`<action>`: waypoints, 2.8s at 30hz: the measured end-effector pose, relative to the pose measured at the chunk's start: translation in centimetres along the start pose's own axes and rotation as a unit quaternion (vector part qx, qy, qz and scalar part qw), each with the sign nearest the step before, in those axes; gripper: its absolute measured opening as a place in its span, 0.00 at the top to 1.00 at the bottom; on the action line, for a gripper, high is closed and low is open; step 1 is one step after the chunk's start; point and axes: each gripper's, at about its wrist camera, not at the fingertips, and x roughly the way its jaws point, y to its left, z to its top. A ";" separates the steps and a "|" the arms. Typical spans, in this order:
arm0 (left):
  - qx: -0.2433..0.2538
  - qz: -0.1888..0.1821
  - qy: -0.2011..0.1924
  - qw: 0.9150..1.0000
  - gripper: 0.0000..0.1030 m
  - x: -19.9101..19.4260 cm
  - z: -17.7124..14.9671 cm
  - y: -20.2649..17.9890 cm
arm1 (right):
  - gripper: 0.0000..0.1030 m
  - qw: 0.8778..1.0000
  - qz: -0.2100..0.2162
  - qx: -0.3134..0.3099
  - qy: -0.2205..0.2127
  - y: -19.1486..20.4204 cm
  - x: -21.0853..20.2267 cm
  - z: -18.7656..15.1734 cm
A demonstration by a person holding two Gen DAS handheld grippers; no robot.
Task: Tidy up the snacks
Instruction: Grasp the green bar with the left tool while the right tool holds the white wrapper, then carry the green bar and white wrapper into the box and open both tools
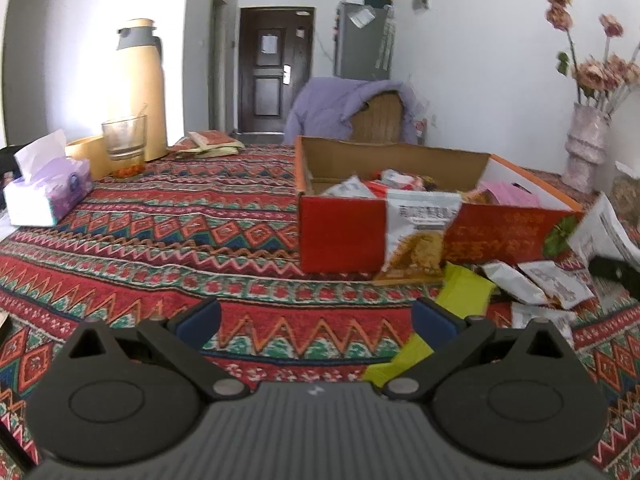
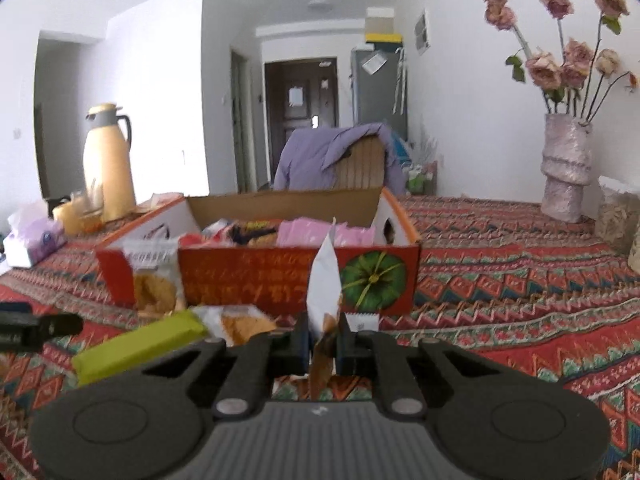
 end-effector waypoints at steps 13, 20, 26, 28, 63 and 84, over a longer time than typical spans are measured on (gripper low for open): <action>0.070 -0.066 0.082 0.992 0.01 3.3 1.8 -5.4 | 0.89 1.000 0.015 -0.010 -0.017 0.1 -0.2 -0.1; 0.066 -0.073 0.113 0.989 0.35 5.3 1.6 -6.4 | 0.89 0.999 0.025 -0.008 -0.020 0.0 -0.4 -0.1; 0.070 -0.075 0.105 0.989 0.56 4.8 1.3 -7.2 | 0.89 0.999 0.032 -0.013 -0.024 0.2 -0.5 -0.2; 0.066 -0.080 0.099 0.990 0.64 4.5 1.2 -7.3 | 0.89 0.999 0.033 -0.012 -0.024 0.1 -0.5 -0.2; 0.031 -0.103 -0.023 0.994 0.67 -3.3 2.7 -5.3 | 0.89 0.998 0.027 0.000 -0.048 0.4 -2.2 -0.3; 0.012 -0.110 -0.072 0.991 0.67 -2.3 9.0 -6.0 | 0.89 0.995 0.037 0.001 -0.093 1.1 -1.5 5.9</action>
